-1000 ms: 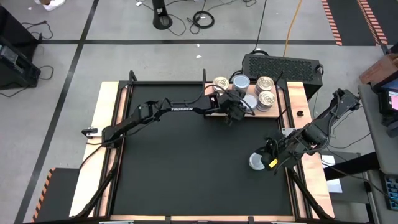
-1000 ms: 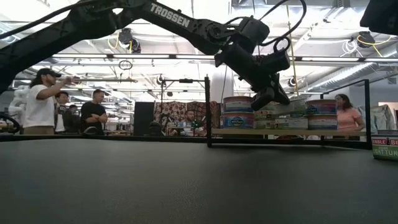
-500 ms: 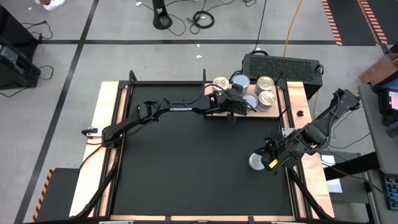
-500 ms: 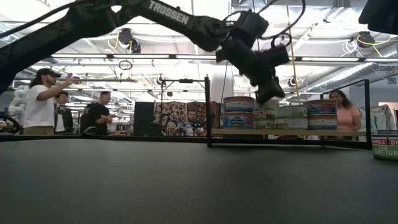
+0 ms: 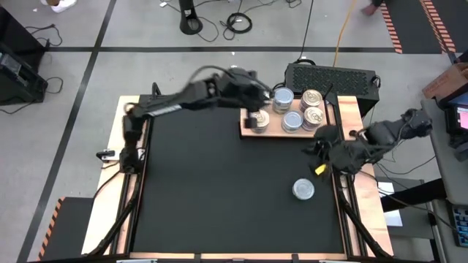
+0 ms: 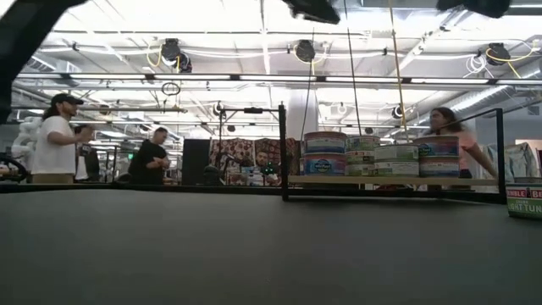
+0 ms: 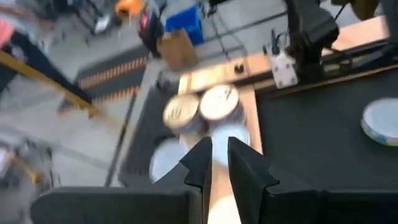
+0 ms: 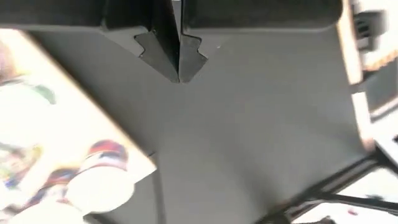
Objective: Stack canned seafood by type on shelf
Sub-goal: Stack the green tuna can on top of the other green tuna can on the shelf
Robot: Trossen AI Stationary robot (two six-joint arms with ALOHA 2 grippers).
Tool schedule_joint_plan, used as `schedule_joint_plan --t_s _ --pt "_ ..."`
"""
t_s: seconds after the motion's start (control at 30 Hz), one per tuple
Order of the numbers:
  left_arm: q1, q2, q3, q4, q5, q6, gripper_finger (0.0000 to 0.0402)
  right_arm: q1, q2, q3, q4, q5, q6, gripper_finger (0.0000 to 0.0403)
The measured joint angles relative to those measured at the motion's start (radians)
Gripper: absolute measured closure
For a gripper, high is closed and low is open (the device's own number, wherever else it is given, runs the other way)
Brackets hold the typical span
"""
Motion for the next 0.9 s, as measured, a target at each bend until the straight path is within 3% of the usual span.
schedule_joint_plan --t_s 0.17,0.3,0.47,0.67,0.8,0.9 --pt "0.046 -0.156 -0.122 -0.186 0.048 -0.089 0.0372 -0.198 0.000 0.022 -0.021 -0.107 -0.198 0.0403" --pt "0.070 -0.325 -0.355 -0.191 0.111 -0.149 0.0397 -0.382 0.008 0.021 -0.014 -0.222 -0.343 0.0403" --pt "0.081 -0.563 -0.724 0.038 0.110 -0.264 0.0394 -0.593 0.040 0.021 0.016 -0.322 -0.465 0.0403" --pt "0.095 -0.812 -1.103 0.441 0.107 -0.448 0.0393 -0.795 0.158 0.021 0.013 -0.479 -0.623 0.0403" --pt "0.093 -0.884 -1.271 0.658 0.107 -0.563 0.0393 -0.917 0.243 0.020 0.004 -0.555 -0.702 0.0403" --pt "0.093 -0.895 -1.325 0.701 0.106 -0.631 0.0393 -0.996 0.295 0.030 -0.012 -0.569 -0.730 0.0403"
